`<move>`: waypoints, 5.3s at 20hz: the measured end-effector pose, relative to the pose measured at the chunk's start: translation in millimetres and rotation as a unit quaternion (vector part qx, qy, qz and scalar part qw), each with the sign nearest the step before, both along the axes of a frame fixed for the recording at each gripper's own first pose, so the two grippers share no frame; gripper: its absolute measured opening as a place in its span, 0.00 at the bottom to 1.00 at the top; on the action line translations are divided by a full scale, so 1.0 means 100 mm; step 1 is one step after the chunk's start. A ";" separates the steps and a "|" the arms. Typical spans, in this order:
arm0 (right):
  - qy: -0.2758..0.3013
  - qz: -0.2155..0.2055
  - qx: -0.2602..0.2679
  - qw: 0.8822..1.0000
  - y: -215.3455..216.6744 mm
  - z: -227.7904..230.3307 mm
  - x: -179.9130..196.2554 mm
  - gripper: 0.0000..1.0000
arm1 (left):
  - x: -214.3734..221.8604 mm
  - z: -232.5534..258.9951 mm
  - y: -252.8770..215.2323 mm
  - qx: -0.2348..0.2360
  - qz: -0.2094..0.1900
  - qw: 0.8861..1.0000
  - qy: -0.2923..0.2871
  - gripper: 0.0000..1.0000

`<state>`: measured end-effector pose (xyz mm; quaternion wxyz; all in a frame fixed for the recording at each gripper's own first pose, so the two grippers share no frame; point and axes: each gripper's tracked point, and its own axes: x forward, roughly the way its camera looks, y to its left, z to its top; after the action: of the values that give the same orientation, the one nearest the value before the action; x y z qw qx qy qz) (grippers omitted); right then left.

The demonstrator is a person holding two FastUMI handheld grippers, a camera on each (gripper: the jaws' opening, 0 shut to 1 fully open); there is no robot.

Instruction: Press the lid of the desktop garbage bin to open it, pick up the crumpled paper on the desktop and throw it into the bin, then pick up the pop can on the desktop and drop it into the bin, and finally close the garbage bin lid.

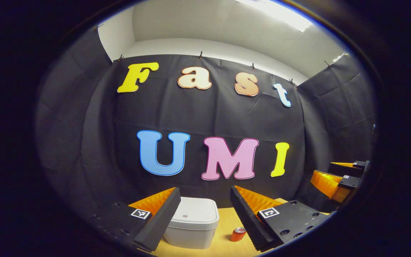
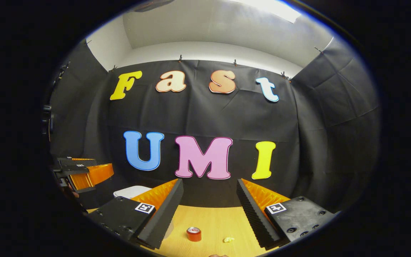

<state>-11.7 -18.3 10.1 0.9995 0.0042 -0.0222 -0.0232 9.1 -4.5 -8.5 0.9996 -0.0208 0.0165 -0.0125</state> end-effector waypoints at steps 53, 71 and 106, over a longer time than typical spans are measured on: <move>0.088 -0.015 -0.023 0.996 -0.29 -0.76 0.27 0.97 | 1.21 -1.95 0.48 0.041 -0.007 0.989 0.142 0.06; 0.052 -0.010 -0.022 0.998 -0.12 -0.46 0.21 0.97 | 0.87 0.05 0.15 0.046 -0.017 0.999 -0.018 0.06; 0.490 0.110 0.002 0.865 -0.87 -3.61 0.99 0.98 | 0.33 -1.00 -0.31 -0.040 0.092 0.986 0.135 0.95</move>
<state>87.8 -105.2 -350.9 0.8778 -0.0035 0.4708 0.0882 42.1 -35.6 -108.9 0.9834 -0.0642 0.1490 0.0814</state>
